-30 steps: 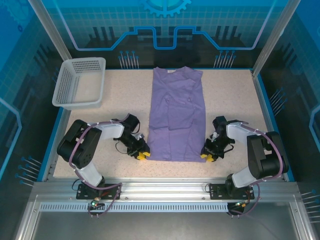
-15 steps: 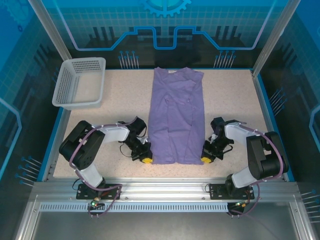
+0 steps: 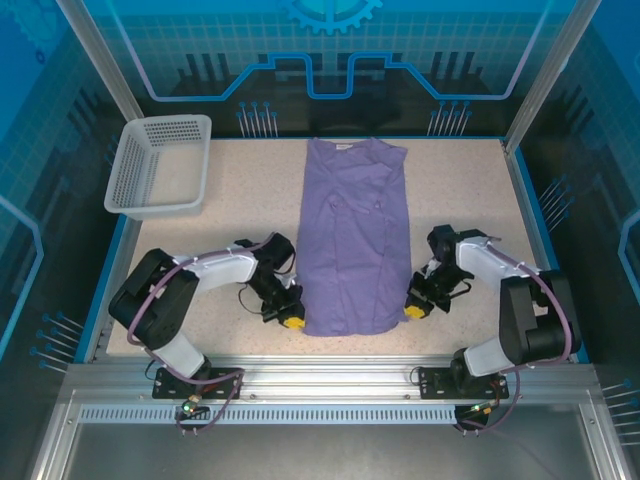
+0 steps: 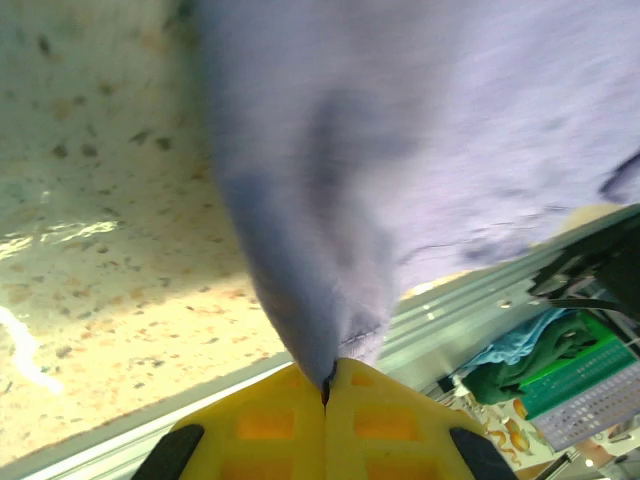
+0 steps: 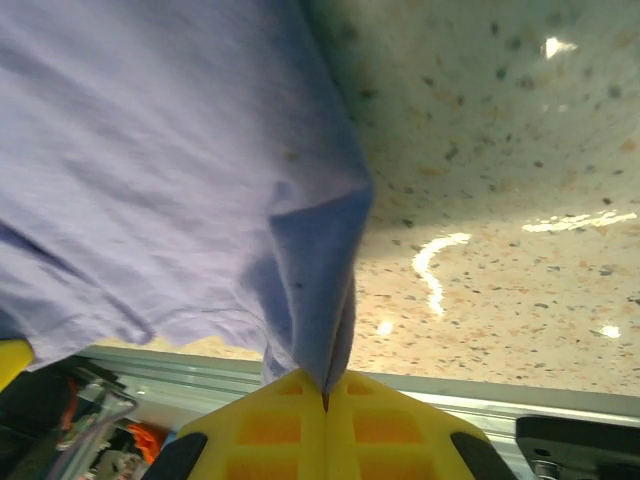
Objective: Fold and stack the t-shirts
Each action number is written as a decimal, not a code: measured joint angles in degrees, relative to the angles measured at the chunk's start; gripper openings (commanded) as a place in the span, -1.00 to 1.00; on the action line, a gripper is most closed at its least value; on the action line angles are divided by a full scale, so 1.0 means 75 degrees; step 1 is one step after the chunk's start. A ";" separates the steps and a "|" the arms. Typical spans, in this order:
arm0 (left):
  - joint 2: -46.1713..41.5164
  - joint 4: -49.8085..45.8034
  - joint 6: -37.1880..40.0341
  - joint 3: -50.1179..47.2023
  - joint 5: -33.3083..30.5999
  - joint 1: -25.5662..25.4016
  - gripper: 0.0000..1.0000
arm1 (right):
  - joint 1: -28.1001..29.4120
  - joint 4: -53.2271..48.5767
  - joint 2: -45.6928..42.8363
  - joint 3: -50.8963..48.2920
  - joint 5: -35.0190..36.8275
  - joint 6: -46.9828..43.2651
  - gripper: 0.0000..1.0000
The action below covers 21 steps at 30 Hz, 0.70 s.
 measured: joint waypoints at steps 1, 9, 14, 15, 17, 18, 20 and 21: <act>-0.0032 -0.0087 0.0000 0.0169 -0.0003 0.0117 -1.00 | -0.0122 -0.0047 -0.0038 0.0131 -0.0058 0.0017 -1.00; 0.0481 -0.0734 0.0032 0.2713 -0.0047 0.1297 -1.00 | -0.0918 -0.0184 0.0545 0.2582 -0.0402 0.0370 -1.00; 0.1769 -0.0915 -0.0029 0.4328 -0.0050 0.1757 -1.00 | -0.1137 -0.0070 0.2078 0.4456 -0.0446 0.0609 -1.00; 0.2119 -0.0997 -0.0029 0.4744 -0.0050 0.1842 -1.00 | -0.1148 -0.0044 0.2428 0.4823 -0.0449 0.0656 -1.00; 0.2777 -0.1125 -0.0029 0.5531 -0.0108 0.1973 -1.00 | -0.1148 -0.0003 0.3092 0.5467 -0.0443 0.0714 -1.00; 0.3107 -0.1180 -0.0029 0.5928 -0.0178 0.2034 -1.00 | -0.1148 -0.0032 0.3421 0.5796 -0.0449 0.0746 -1.00; 0.3646 -0.1285 -0.0029 0.6595 -0.0344 0.2154 -1.00 | -0.1154 -0.0073 0.4054 0.6429 -0.0443 0.0825 -1.00; 0.3879 -0.1352 -0.0032 0.6910 -0.0425 0.2215 -1.00 | -0.1154 -0.0099 0.4412 0.6808 -0.0446 0.0842 -1.00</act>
